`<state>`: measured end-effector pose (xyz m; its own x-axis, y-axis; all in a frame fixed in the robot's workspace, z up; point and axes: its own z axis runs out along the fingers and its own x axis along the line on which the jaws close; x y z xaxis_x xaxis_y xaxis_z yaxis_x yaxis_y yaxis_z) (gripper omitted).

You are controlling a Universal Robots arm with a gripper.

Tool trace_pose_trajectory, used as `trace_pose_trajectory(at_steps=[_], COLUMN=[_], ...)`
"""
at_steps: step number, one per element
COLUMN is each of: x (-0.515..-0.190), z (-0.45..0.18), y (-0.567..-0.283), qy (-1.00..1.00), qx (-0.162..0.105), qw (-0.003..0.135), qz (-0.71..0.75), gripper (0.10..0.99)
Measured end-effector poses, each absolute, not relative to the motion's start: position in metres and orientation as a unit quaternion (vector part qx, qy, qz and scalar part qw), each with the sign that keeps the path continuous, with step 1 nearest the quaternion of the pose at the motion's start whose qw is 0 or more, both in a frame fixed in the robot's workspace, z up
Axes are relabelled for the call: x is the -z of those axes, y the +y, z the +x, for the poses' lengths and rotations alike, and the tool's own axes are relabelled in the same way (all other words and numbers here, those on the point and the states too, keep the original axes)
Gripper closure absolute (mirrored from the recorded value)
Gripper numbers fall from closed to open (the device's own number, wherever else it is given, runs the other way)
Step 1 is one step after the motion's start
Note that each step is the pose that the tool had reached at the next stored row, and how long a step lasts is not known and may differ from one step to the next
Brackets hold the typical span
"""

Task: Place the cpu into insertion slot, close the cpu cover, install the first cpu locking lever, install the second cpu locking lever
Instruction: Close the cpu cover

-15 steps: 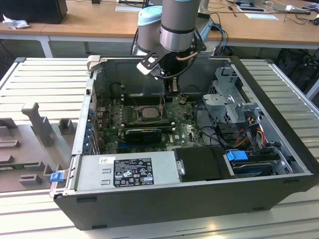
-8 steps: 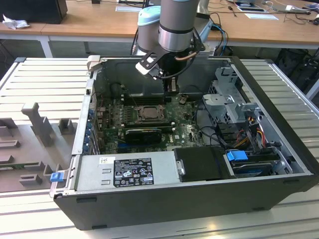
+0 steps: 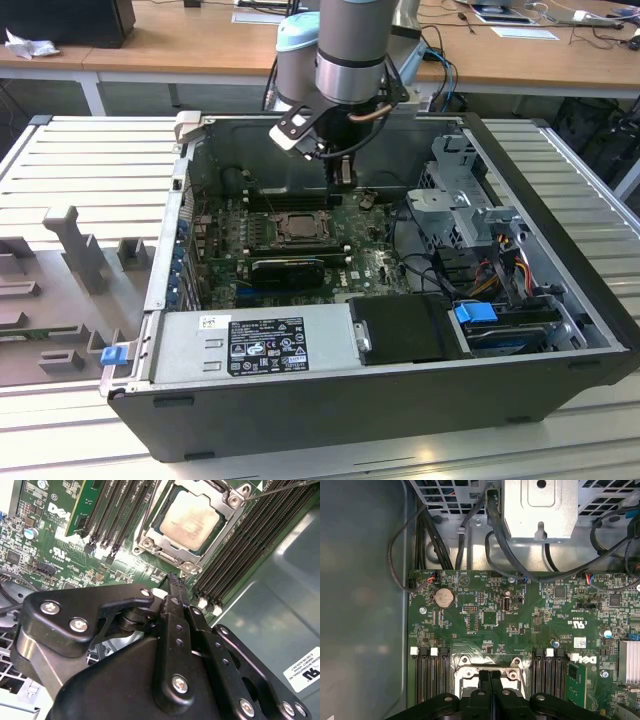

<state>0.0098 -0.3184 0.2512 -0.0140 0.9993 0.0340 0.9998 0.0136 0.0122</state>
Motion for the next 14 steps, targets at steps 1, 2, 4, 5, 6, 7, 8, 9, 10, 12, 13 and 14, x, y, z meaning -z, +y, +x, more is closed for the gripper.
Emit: trace_pose_trajectory(at_steps=[1,2,4,5,6,7,8,9,10,12,13,14], x=[-0.2512,-0.2512,-0.2512,-0.2512,-0.2512,-0.2512,-0.2512,-0.2512,-0.2512,-0.2512,-0.2512,-0.2512], z=[0.0092,0.0084,0.0076,0.0074,0.0070,0.0067,0.0064,0.0061,0.0060,0.0055,0.0053,0.0052], y=[-0.3184,-0.3184,-0.3184,-0.3184,-0.3184,-0.3184,-0.3184,-0.3184,-0.3184,-0.3184,-0.3184,-0.3184], qy=[-0.712,-0.712,-0.712,-0.712,-0.712,-0.712,-0.712,-0.712,-0.712,-0.712,-0.712,-0.712], qx=[0.016,0.016,0.016,0.016,0.016,0.016,0.016,0.016,0.016,0.016,0.016,0.016], qw=[0.008,0.008,0.008,0.008,0.008,0.008,0.008,0.008,0.008,0.008,0.008,0.008], qz=[-0.702,-0.702,-0.702,-0.702,-0.702,-0.702,-0.702,-0.702,-0.702,-0.702,-0.702,-0.702], gripper=[0.980,0.980,0.980,0.980,0.980,0.980,0.980,0.980,0.980,0.980,0.980,0.980])
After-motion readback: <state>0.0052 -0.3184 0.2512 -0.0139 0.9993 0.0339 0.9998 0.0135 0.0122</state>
